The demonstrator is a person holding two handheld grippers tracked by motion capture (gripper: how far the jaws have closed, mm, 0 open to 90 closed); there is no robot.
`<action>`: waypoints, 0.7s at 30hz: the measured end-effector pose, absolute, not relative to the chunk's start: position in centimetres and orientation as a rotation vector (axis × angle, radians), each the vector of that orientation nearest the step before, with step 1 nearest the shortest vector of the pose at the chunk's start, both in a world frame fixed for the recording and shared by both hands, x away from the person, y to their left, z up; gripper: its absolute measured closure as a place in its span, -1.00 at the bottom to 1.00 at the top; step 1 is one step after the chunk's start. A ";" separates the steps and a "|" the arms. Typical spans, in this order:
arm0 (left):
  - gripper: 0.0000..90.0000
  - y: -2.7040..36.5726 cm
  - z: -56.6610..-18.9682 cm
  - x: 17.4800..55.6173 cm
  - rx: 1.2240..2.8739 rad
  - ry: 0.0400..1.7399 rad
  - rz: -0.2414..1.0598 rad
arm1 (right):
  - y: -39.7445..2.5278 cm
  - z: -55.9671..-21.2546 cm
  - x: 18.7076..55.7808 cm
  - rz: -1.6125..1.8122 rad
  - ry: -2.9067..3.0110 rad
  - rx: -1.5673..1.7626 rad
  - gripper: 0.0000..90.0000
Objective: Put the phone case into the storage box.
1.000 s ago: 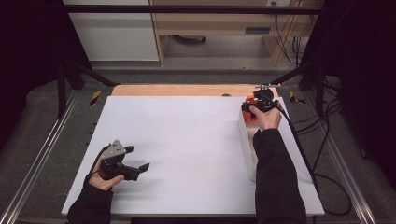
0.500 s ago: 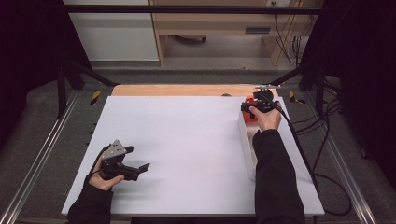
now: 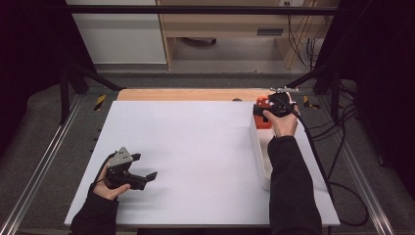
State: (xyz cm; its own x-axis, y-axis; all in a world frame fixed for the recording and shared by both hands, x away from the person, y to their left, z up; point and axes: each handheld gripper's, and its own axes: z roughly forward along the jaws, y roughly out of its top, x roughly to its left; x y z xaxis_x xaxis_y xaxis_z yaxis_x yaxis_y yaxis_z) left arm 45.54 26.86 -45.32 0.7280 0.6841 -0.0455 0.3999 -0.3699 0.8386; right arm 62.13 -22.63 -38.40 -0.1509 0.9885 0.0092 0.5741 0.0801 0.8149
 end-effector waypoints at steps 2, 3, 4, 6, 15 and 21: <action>-0.97 26.9 -45.3 45.5 2.005 0.824 0.391 | -22.8 -38.2 61.9 0.945 1.789 1.538 -0.99; -0.97 26.8 -45.3 45.5 2.004 0.825 0.391 | -22.8 -38.0 61.8 0.951 1.785 1.534 -0.99; -0.97 26.8 -45.3 45.5 2.001 0.824 0.392 | -22.8 -37.9 61.7 0.957 1.787 1.531 -0.99; -0.97 26.8 -45.3 45.5 2.000 0.824 0.392 | -22.9 -37.6 61.4 0.968 1.799 1.514 -0.99; -0.97 26.7 -45.2 45.5 2.000 0.823 0.391 | -22.9 -36.3 59.7 1.070 1.867 1.428 -0.99; -0.97 26.7 -45.2 45.5 2.004 0.824 0.392 | -22.4 -35.5 58.1 1.156 1.917 1.327 -0.99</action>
